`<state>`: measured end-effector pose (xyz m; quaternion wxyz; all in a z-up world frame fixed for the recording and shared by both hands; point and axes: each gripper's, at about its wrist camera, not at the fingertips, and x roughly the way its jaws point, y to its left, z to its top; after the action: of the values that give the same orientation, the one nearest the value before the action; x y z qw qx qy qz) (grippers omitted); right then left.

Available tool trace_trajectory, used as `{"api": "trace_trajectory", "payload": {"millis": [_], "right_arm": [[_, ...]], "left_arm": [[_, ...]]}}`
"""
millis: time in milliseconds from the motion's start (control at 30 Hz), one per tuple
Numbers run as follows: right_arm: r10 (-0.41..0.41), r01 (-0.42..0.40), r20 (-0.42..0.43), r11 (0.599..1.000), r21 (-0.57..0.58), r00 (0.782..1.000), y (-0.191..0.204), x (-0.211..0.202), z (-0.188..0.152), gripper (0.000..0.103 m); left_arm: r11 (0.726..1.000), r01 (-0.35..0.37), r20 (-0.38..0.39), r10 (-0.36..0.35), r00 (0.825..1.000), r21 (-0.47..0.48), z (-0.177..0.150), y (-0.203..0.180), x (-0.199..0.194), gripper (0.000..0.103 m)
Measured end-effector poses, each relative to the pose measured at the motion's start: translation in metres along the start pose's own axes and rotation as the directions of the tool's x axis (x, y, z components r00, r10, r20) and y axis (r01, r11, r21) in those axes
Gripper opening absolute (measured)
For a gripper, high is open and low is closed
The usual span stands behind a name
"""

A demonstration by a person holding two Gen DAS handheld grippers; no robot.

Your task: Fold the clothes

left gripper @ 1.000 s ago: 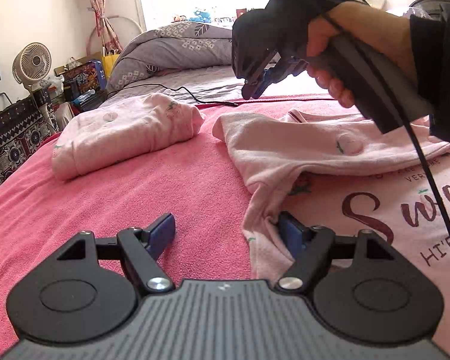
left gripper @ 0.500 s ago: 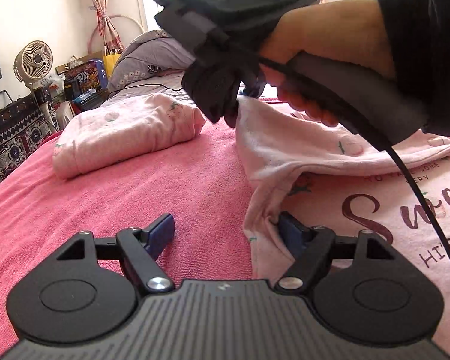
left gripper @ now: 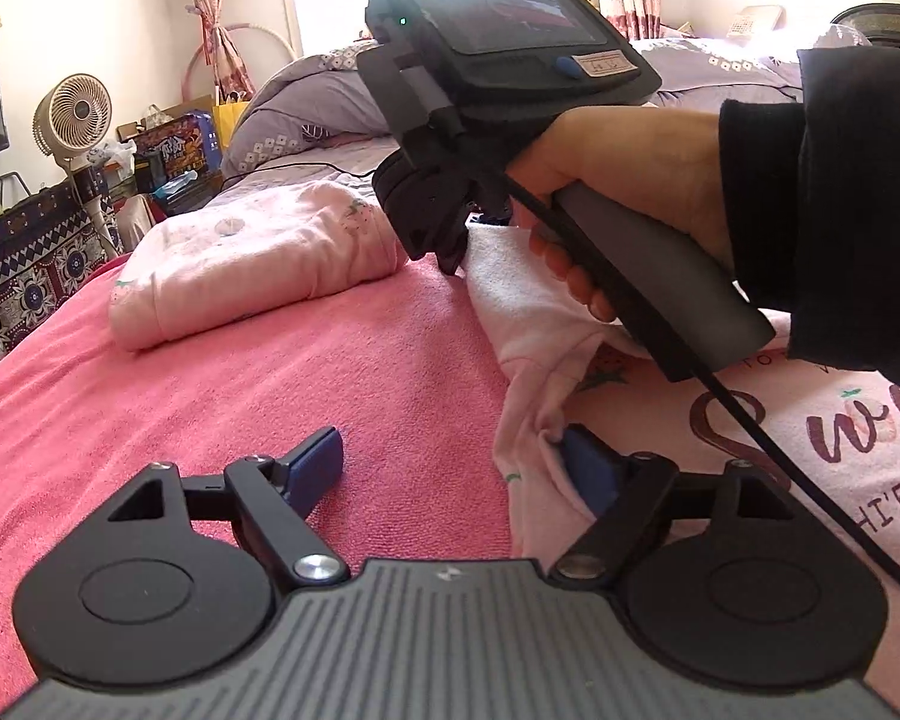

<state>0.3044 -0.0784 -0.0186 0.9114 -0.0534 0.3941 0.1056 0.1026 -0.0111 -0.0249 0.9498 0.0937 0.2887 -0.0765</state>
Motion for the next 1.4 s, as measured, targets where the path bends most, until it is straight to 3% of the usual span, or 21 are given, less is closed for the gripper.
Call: {"api": "trace_trajectory", "payload": {"millis": [133,267,300,333,367,433,533,667,800,933,1033,1100,1167,1267,1400], "right_arm": [[0.03,-0.031,0.036,0.999,0.022,0.999,-0.002,0.01,0.007,0.008],[0.208,-0.225,0.117,0.961,0.159,0.971,-0.027,-0.012,0.019,0.012],[0.228,-0.252,0.148,0.953,0.17,0.962,-0.034,-0.025,0.021,0.013],[0.233,-0.259,0.174,0.954,0.151,0.957,-0.039,-0.041,0.022,0.023],[0.22,-0.246,0.198,0.962,0.12,0.955,-0.043,-0.059,0.023,0.038],[0.176,-0.199,0.25,0.978,0.068,0.952,-0.055,-0.099,0.015,0.055],[0.12,-0.135,0.298,0.99,0.032,0.947,-0.085,-0.154,-0.015,0.061],[-0.021,0.014,0.318,1.0,0.025,0.948,-0.131,-0.218,-0.09,0.072],[-0.225,0.227,0.264,0.974,0.024,0.938,-0.169,-0.246,-0.175,0.074],[-0.288,0.277,0.156,0.957,0.087,0.945,-0.204,-0.245,-0.236,0.074],[-0.381,0.372,0.088,0.922,0.106,0.92,-0.219,-0.231,-0.277,0.074],[-0.347,0.33,0.097,0.931,0.154,0.933,-0.224,-0.242,-0.285,0.073],[-0.29,0.264,0.109,0.942,0.205,0.951,-0.228,-0.253,-0.287,0.056],[-0.176,0.119,0.18,0.951,0.287,0.968,-0.237,-0.262,-0.283,0.055],[-0.248,0.196,0.133,0.927,0.319,0.96,-0.244,-0.222,-0.259,0.057]], "left_arm": [[1.0,-0.011,-0.009,0.011,1.0,-0.003,0.001,-0.002,0.002,0.087],[1.0,-0.018,-0.007,0.018,1.0,-0.015,0.002,0.0,0.002,0.089],[0.999,-0.02,-0.006,0.019,1.0,-0.029,0.002,0.002,0.002,0.089],[0.999,-0.021,-0.005,0.021,1.0,-0.042,0.003,0.005,0.002,0.089],[0.998,-0.024,-0.005,0.024,1.0,-0.058,0.003,0.008,0.001,0.089],[0.995,-0.035,-0.007,0.034,0.999,-0.098,0.003,0.017,0.001,0.089],[0.992,-0.037,-0.01,0.036,0.999,-0.12,0.0,0.026,-0.002,0.09],[0.994,-0.071,-0.002,0.071,0.997,-0.085,-0.004,0.022,-0.008,0.091],[0.994,-0.09,-0.013,0.09,0.996,-0.067,-0.003,0.02,-0.007,0.092],[0.992,-0.125,-0.016,0.125,0.992,-0.015,-0.002,0.013,-0.006,0.093],[0.987,-0.155,-0.006,0.155,0.988,0.035,-0.003,0.007,-0.006,0.093],[0.985,-0.164,-0.003,0.165,0.986,0.047,-0.003,0.005,-0.005,0.093],[0.984,-0.172,-0.002,0.172,0.985,0.053,-0.002,0.004,-0.003,0.096],[0.987,-0.159,-0.019,0.16,0.987,0.015,-0.001,0.01,0.0,0.099],[0.991,-0.124,-0.044,0.121,0.992,-0.049,-0.001,0.021,0.003,0.101]]}}
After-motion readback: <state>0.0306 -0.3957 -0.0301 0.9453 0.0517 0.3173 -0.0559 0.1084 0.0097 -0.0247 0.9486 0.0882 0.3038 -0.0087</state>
